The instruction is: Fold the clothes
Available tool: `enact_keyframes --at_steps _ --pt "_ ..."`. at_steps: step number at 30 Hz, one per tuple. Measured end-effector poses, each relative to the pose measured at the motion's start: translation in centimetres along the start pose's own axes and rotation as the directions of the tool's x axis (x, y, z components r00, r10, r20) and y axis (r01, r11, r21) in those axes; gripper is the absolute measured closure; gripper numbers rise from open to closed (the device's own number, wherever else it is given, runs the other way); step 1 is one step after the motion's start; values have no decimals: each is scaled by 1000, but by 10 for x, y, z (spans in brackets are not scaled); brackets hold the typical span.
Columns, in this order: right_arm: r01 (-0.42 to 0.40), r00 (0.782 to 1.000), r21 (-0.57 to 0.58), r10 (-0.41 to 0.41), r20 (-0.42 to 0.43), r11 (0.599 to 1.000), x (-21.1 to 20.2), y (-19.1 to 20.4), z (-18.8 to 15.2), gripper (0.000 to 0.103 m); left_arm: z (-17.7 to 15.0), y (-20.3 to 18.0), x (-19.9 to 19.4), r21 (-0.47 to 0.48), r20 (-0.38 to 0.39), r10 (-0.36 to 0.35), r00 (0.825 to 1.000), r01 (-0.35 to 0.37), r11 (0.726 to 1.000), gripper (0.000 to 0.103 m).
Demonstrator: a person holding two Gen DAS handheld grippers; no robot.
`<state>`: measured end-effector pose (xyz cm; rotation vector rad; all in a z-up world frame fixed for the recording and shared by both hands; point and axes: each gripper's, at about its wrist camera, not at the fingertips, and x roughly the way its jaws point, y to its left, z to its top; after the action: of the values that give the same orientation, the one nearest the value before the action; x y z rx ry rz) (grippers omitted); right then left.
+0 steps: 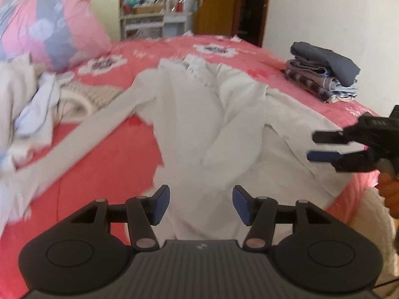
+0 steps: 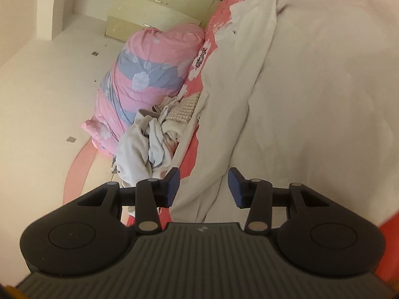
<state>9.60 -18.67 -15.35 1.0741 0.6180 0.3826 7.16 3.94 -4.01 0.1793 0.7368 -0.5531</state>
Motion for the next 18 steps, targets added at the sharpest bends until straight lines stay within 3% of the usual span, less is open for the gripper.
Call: enact_keyframes --at_steps 6,10,11,12,14,16,18 --pt "13 1000 -30 -13 9 999 -12 18 -5 60 5 -4 25 167 -25 -54 998 58 984 42" --pt "29 1000 -59 -29 -1 998 -11 26 -2 60 -7 -22 37 336 -32 -64 997 71 939 46" --pt "31 1000 -66 -31 -5 997 -9 28 -2 60 -7 -23 41 348 -43 -60 997 71 935 55" --pt "32 999 -70 -32 -9 997 -9 27 -2 60 -8 -24 46 355 -56 -56 997 72 932 73" --pt "30 999 -65 -31 -20 997 -3 27 -3 60 -9 -25 54 371 -82 -47 996 74 926 97" --pt "29 999 -56 -31 -26 998 -1 25 -5 60 -4 -20 55 357 -68 -51 996 72 931 99" --pt "35 999 -46 -36 -27 998 0 22 -6 60 8 -20 46 399 23 7 1000 -15 917 99"
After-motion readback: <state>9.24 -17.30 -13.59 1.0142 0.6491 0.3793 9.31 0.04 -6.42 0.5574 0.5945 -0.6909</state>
